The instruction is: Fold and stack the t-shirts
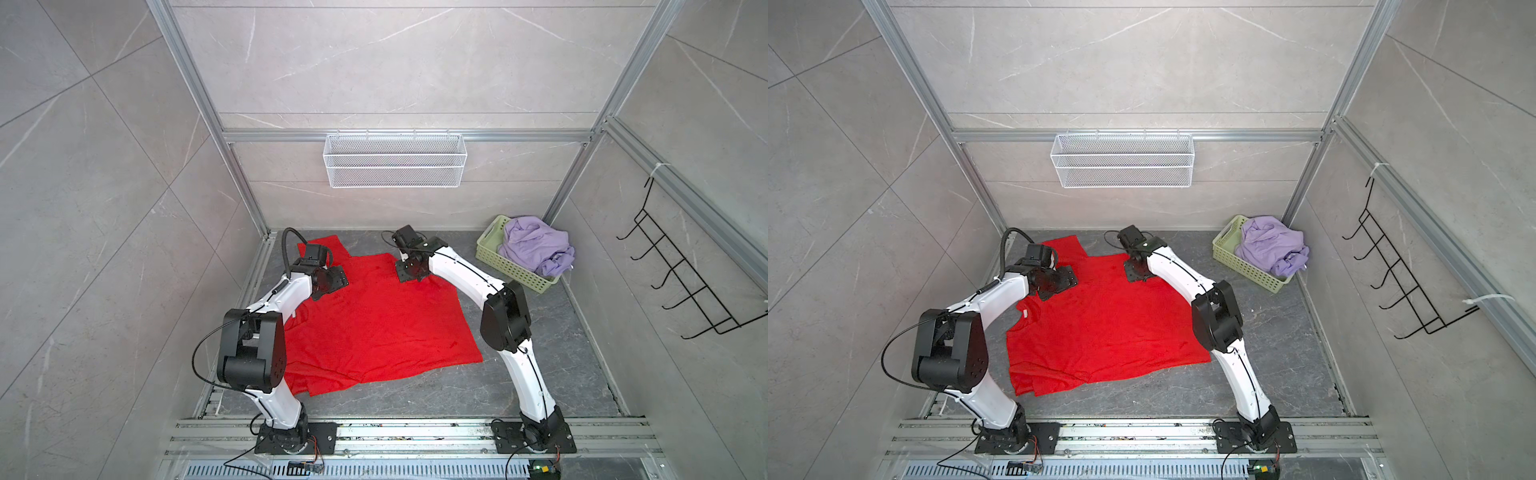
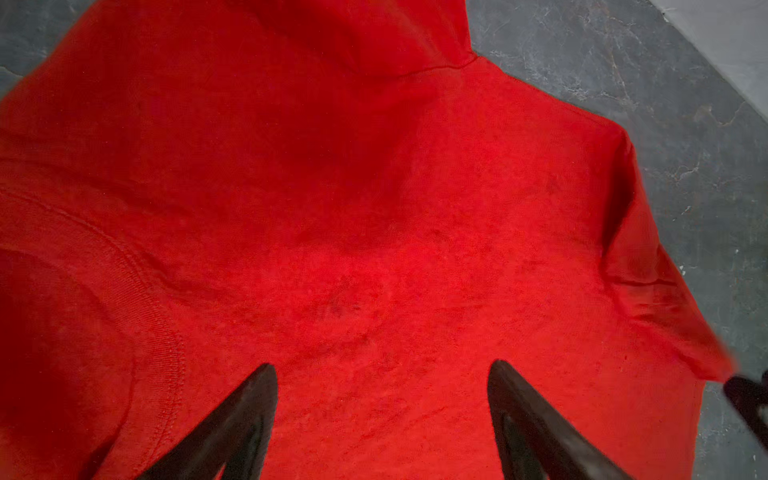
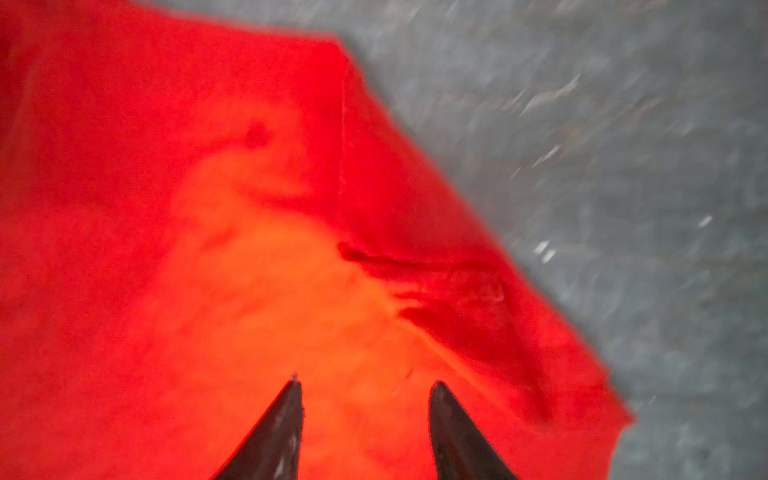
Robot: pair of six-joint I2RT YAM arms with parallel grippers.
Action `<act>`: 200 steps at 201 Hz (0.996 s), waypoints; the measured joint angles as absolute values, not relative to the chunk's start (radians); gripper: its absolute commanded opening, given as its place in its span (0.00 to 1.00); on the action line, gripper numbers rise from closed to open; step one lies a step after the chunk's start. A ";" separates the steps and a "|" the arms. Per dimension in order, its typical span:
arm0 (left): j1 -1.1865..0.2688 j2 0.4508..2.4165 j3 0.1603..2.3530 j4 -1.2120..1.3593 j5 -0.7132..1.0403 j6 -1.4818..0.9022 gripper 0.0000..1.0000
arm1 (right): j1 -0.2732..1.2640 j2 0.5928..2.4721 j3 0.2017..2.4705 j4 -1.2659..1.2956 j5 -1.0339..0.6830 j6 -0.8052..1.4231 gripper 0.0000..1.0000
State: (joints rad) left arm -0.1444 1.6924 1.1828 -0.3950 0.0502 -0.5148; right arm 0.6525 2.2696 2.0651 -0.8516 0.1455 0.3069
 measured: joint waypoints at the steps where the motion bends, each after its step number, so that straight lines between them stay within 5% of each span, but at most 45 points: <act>1: -0.144 1.692 1.183 -0.395 0.050 -0.515 0.82 | 0.654 2.264 2.056 -0.848 0.145 0.310 0.58; 45: -0.144 1.693 1.183 -0.395 0.053 -0.514 0.82 | 0.559 2.090 1.862 -0.683 0.094 0.411 0.58; 94: -0.144 1.697 1.184 -0.395 0.054 -0.514 0.82 | 0.352 2.114 1.849 -0.518 -0.013 0.539 0.54; 200: -0.144 1.684 1.162 -0.391 0.027 -0.517 0.85 | 0.437 2.239 1.799 -0.446 -0.101 0.669 0.45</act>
